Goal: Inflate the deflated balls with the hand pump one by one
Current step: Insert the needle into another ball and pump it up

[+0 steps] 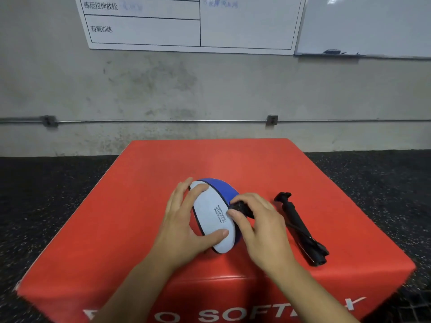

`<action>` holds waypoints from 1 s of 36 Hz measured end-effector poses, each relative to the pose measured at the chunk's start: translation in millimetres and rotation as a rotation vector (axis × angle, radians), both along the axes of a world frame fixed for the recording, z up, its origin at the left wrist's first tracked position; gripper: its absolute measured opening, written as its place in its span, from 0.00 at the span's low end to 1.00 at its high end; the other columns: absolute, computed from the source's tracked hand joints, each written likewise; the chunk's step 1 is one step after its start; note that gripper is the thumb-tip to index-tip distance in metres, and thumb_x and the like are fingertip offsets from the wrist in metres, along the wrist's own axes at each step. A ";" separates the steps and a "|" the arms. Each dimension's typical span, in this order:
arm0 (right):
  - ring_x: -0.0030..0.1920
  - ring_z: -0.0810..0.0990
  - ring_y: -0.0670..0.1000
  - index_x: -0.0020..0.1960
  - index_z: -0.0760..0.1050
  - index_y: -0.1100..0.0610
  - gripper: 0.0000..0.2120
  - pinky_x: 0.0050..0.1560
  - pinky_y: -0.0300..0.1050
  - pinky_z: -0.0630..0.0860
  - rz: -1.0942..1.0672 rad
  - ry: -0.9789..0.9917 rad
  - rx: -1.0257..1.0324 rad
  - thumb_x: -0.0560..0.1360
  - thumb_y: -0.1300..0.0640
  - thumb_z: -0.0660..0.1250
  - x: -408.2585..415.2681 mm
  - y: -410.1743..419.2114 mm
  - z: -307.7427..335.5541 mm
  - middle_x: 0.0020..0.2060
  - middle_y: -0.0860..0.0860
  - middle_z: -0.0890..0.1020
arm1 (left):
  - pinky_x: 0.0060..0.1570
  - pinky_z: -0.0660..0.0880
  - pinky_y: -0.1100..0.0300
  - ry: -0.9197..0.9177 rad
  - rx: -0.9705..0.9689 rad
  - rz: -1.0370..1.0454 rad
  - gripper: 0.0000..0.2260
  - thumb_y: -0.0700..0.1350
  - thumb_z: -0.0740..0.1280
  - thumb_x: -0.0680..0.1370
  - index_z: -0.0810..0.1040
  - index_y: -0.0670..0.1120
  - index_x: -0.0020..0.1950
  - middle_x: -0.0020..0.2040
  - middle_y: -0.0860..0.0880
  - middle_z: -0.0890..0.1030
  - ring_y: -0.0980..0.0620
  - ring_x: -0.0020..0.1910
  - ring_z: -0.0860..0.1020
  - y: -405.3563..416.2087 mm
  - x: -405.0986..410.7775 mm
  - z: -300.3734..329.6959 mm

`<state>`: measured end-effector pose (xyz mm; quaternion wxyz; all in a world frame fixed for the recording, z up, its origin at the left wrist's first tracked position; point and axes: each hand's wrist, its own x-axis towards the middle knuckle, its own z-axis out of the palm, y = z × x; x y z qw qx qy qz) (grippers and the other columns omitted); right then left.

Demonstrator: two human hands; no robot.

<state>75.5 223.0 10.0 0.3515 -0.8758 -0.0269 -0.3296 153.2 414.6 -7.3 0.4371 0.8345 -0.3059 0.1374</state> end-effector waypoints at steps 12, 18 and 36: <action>0.48 0.82 0.45 0.56 0.75 0.45 0.03 0.52 0.53 0.78 0.005 -0.028 0.043 0.82 0.49 0.64 10.8 8.9 8.6 0.46 0.39 0.84 | 0.78 0.61 0.51 0.050 -0.051 0.041 0.41 0.68 0.76 0.65 0.66 0.63 0.76 0.80 0.57 0.64 0.57 0.81 0.58 9.2 6.6 0.2; 0.49 0.83 0.47 0.59 0.78 0.48 0.05 0.52 0.47 0.78 0.028 -0.092 0.196 0.84 0.53 0.67 18.0 6.4 15.6 0.46 0.41 0.84 | 0.78 0.63 0.48 0.103 -0.083 0.020 0.44 0.67 0.78 0.65 0.65 0.64 0.78 0.78 0.61 0.65 0.59 0.80 0.61 31.0 11.0 3.0; 0.54 0.86 0.51 0.57 0.79 0.45 0.11 0.54 0.51 0.80 -0.207 0.237 0.030 0.78 0.58 0.72 84.8 11.0 -44.0 0.50 0.42 0.87 | 0.71 0.73 0.44 0.125 -0.242 0.178 0.43 0.65 0.80 0.60 0.71 0.62 0.74 0.71 0.62 0.74 0.58 0.73 0.71 96.2 15.0 -6.9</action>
